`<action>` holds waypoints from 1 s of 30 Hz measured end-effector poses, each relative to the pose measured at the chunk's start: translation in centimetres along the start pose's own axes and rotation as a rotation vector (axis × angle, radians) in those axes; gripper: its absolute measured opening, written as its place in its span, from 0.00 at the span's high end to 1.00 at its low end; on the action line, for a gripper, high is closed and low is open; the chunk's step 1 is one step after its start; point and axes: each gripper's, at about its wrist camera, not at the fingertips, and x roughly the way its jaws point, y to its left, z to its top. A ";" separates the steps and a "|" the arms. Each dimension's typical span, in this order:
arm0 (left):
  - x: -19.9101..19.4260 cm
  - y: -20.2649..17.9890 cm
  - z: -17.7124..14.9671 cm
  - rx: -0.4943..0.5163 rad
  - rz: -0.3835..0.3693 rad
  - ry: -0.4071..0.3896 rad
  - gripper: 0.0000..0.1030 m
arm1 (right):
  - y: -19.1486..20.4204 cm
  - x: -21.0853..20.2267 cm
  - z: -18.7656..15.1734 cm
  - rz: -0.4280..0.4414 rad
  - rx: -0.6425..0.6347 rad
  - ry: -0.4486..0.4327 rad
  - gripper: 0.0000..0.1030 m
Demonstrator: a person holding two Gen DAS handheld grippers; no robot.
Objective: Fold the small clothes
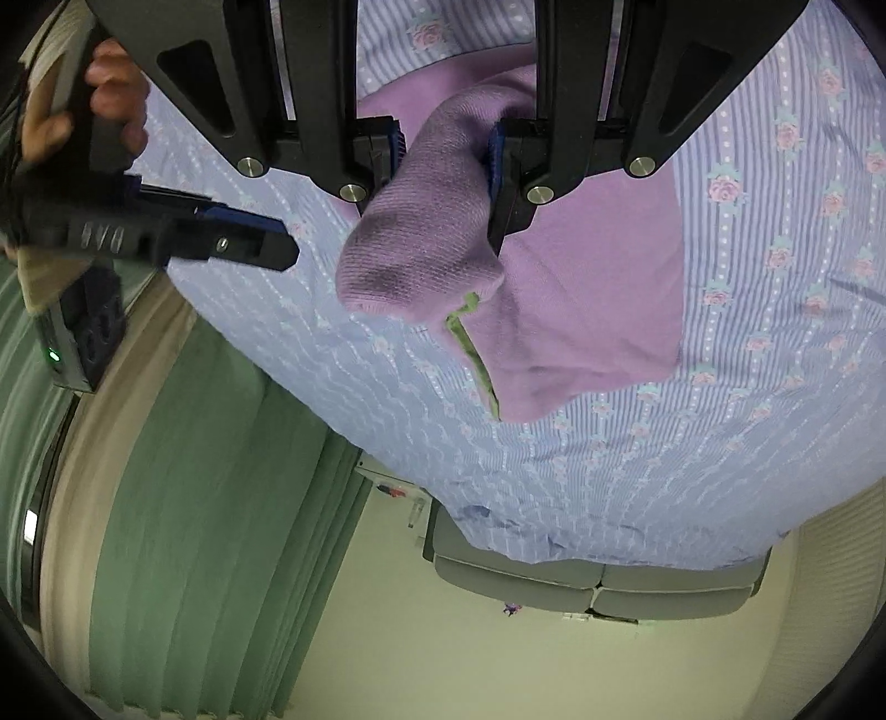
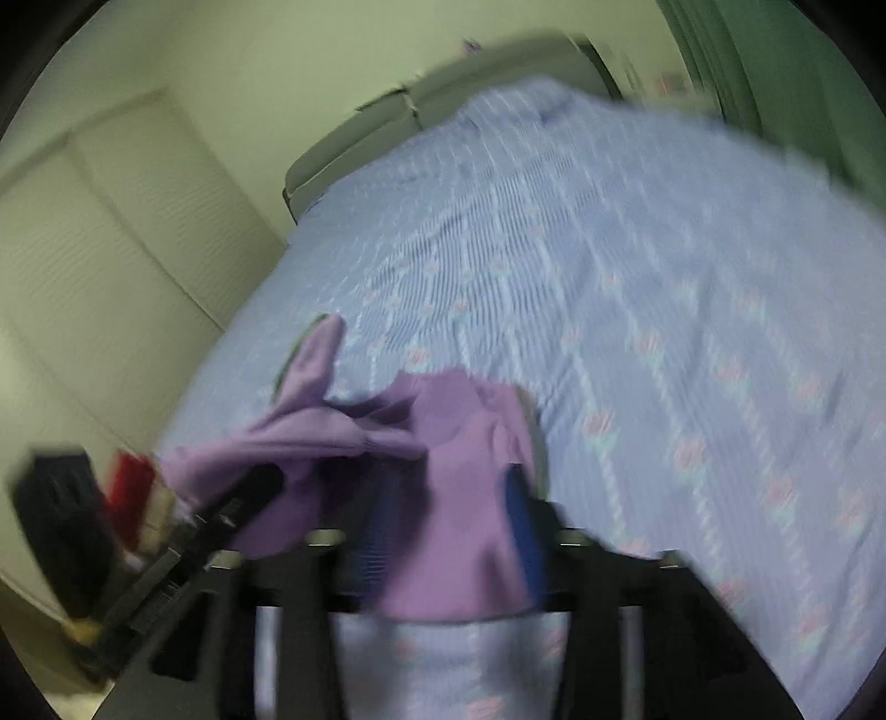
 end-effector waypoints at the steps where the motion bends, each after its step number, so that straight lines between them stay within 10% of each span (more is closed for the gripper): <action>1: -0.1 0.1 -0.1 0.004 0.004 -0.001 0.78 | -0.6 0.5 0.3 0.053 0.048 0.026 0.52; 9: -1.1 0.4 -0.5 0.057 0.019 0.005 0.78 | 0.3 6.1 0.5 0.319 0.340 0.187 0.20; 16: -1.8 0.6 -1.3 0.073 0.015 0.018 0.78 | 2.7 11.7 0.2 0.411 0.402 0.318 0.18; 25: -1.8 0.2 -2.5 0.109 0.027 0.065 0.78 | 5.7 14.8 3.5 0.172 0.215 0.260 0.19; 30: -0.6 -0.2 -2.8 0.035 0.045 0.086 0.78 | 9.0 16.1 5.1 -0.030 -0.073 0.299 0.60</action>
